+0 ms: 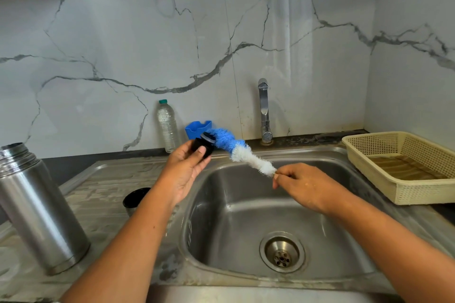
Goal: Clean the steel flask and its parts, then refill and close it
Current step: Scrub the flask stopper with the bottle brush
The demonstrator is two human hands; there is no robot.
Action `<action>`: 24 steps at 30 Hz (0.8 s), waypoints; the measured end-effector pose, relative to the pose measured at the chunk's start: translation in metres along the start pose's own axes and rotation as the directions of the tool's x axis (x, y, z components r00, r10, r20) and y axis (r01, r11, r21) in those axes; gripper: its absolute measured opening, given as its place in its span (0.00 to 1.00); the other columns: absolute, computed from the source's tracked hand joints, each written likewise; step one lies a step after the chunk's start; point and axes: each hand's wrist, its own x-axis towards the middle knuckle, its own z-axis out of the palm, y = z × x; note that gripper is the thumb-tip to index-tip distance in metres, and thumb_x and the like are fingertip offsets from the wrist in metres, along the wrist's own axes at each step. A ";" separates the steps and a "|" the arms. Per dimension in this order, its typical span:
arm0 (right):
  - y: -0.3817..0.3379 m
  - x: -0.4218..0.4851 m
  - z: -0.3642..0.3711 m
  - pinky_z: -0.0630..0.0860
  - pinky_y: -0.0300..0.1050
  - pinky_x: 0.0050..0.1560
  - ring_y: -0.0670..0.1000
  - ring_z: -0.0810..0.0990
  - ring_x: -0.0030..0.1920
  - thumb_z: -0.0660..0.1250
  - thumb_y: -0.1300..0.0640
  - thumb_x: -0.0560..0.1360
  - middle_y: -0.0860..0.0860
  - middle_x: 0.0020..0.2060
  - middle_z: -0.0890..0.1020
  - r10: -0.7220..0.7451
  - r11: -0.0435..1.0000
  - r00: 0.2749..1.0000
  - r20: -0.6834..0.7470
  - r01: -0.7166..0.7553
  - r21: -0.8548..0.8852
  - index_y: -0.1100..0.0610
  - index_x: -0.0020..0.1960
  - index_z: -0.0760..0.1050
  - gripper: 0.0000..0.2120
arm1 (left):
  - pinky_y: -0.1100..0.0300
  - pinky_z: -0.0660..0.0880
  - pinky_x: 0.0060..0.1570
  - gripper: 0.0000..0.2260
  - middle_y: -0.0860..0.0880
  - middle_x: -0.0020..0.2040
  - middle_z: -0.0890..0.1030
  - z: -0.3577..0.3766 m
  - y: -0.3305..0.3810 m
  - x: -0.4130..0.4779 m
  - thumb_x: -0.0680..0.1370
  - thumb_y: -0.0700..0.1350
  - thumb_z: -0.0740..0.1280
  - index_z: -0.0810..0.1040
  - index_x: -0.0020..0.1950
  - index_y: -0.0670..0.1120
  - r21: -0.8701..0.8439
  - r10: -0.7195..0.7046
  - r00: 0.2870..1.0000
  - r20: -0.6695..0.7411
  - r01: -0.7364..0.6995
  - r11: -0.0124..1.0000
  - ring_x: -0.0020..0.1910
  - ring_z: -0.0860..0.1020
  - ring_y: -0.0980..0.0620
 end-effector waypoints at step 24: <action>0.000 -0.001 -0.007 0.76 0.49 0.46 0.49 0.79 0.40 0.56 0.45 0.84 0.47 0.35 0.81 -0.046 0.996 0.979 -0.198 0.030 -0.080 0.46 0.52 0.81 0.15 | 0.55 0.80 0.55 0.15 0.39 0.63 0.82 -0.001 0.008 0.000 0.83 0.41 0.66 0.76 0.68 0.39 -0.191 -0.039 0.989 -0.139 0.011 0.981 0.61 0.81 0.44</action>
